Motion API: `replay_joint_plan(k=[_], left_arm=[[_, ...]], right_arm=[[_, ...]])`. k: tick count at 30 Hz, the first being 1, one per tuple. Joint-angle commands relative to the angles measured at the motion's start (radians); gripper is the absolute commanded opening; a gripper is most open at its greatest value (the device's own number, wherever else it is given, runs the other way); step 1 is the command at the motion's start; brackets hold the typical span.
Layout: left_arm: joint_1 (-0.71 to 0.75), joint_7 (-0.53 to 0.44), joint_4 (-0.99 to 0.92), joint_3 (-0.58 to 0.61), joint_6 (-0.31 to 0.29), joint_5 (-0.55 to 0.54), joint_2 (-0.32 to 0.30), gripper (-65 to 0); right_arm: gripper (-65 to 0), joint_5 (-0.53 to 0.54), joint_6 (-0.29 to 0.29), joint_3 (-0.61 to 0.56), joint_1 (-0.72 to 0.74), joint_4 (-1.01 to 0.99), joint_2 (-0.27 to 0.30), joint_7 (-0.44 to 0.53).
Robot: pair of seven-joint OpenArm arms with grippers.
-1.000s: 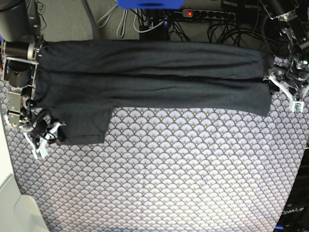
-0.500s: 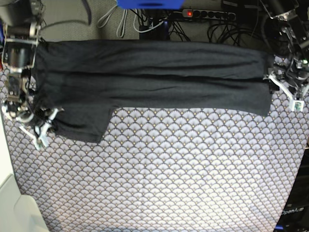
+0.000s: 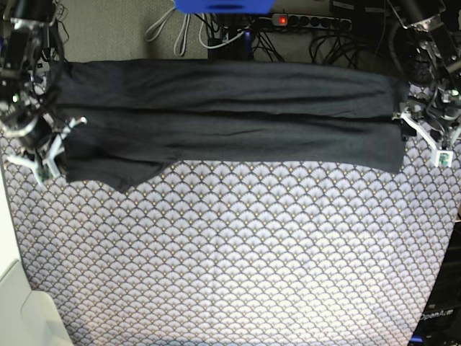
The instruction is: Fold the T-shirt properly
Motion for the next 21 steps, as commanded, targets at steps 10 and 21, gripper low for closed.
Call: replay_joint_plan(k=[10, 21], left_arm=[[-0.011, -0.015, 0.011, 0.001, 0.002, -0.007, -0.019, -23.3], [-0.01, -0.015, 0.009, -0.002, 0.002, -0.007, -0.019, -23.3]], right_arm=[[-65.0, 0.011, -0.003, 0.129, -0.114, 0.215, -0.064, 0.019], [-65.0, 0.011, -0.003, 0.165, -0.229, 0.226, -0.09, 0.019]])
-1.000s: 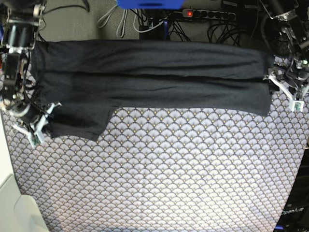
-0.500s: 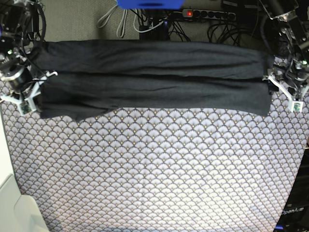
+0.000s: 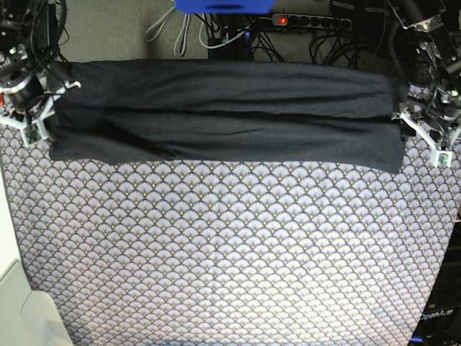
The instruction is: Fold the T-shirt properly
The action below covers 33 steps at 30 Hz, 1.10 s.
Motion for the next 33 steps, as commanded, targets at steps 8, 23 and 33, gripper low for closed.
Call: replay_joint_plan(k=[8, 23, 33], left_arm=[[-0.007, -0.015, 0.013, -0.01, 0.002, -0.007, -0.02, -23.3], [-0.01, -0.015, 0.015, -0.01, 0.002, -0.007, -0.023, -23.3], [-0.01, -0.017, 0.019, -0.01, 0.002, -0.007, -0.021, -23.3]], right_arm=[[-65.0, 0.011, -0.004, 0.007, -0.078, 0.018, -0.038, 0.029], [-65.0, 0.011, -0.004, 0.092, -0.115, 0.045, -0.1, 0.029], [-65.0, 0.005, -0.004, 0.083, -0.12, 0.033, -0.143, 0.023]])
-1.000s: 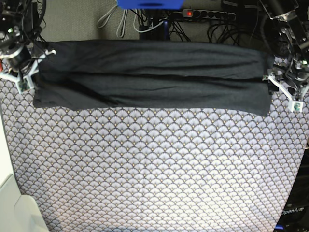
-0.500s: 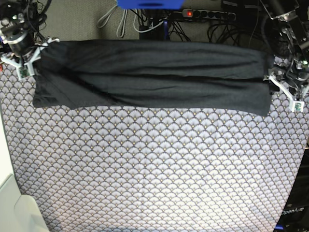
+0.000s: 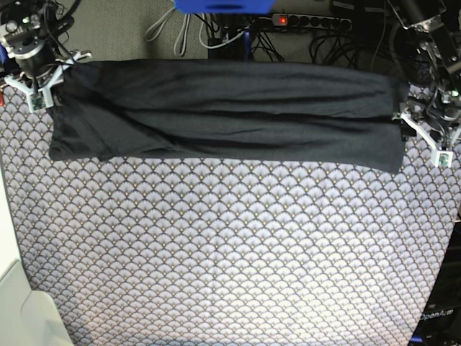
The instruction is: Fold the T-shirt properly
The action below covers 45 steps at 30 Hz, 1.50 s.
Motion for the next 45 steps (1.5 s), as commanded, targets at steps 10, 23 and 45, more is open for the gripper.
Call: replay_joint_plan(k=[10, 23, 45], left_arm=[[-0.002, -0.016, 0.025, -0.009, 0.002, -0.007, -0.023, -23.3], [-0.002, -0.016, 0.025, -0.009, 0.002, -0.009, -0.023, -23.3], [-0.002, -0.016, 0.026, -0.009, 0.002, -0.009, -0.025, -23.3]], right_arm=[[-65.0, 0.005, -0.005, 0.005, -0.024, 0.006, -0.014, 0.019], [-42.2, 0.003, -0.005, -0.049, -0.053, -0.063, 0.0, 0.019], [-40.4, 0.002, -0.005, 0.06, 0.02, -0.044, 0.0, 0.019]])
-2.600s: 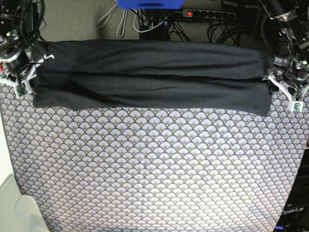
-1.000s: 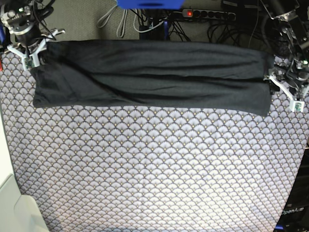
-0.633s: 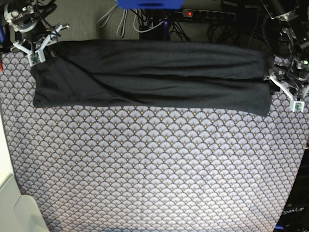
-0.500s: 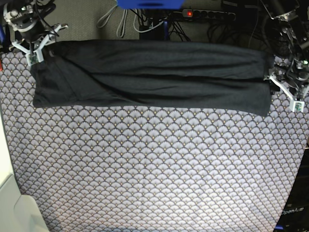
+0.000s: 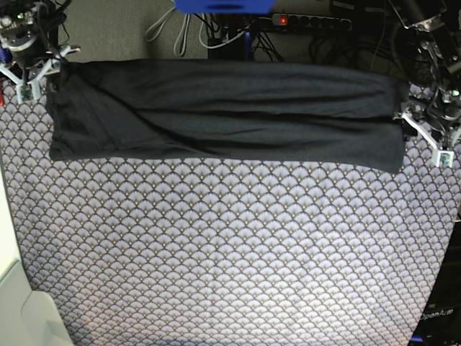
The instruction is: Fold the T-shirt properly
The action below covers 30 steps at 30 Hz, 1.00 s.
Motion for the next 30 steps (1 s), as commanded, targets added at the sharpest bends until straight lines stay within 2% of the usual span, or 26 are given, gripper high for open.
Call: replay_joint_plan(k=[1, 5, 11, 15, 18, 23, 30], left_arm=[[-0.007, -0.016, 0.021, -0.007, 0.002, -0.008, -0.021, -23.3], [-0.009, -0.016, 0.021, -0.007, 0.002, -0.008, -0.021, -23.3], [-0.01, -0.016, 0.018, -0.007, 0.002, -0.008, -0.019, -23.2], [-0.01, -0.016, 0.012, -0.001, 0.002, -0.008, -0.012, -23.1], [-0.01, -0.016, 0.007, -0.001, 0.001, -0.011, -0.012, -23.1], [-0.006, -0.01, 0.007, -0.007, -0.067, -0.106, -0.018, -23.1], [-0.021, -0.016, -0.08, -0.007, -0.078, -0.126, -0.013, -23.1]], right_arm=[[-40.3, 0.018, -0.004, -0.031, 0.01, 0.026, 0.013, 0.034], [-40.3, -0.02, -0.004, -0.139, 0.056, 0.004, 0.039, 0.032], [-40.6, -0.157, -0.004, -0.163, 0.194, -0.149, 0.037, 0.032], [-40.6, -0.16, -0.004, -0.166, 0.237, -0.235, 0.069, 0.032], [-40.6, -0.16, -0.004, -0.166, 0.238, -0.261, 0.072, 0.032], [-40.6, -0.16, -0.004, -0.166, 0.238, -0.263, 0.071, 0.032], [-40.6, -0.16, -0.004, -0.166, 0.237, -0.263, 0.069, 0.032]])
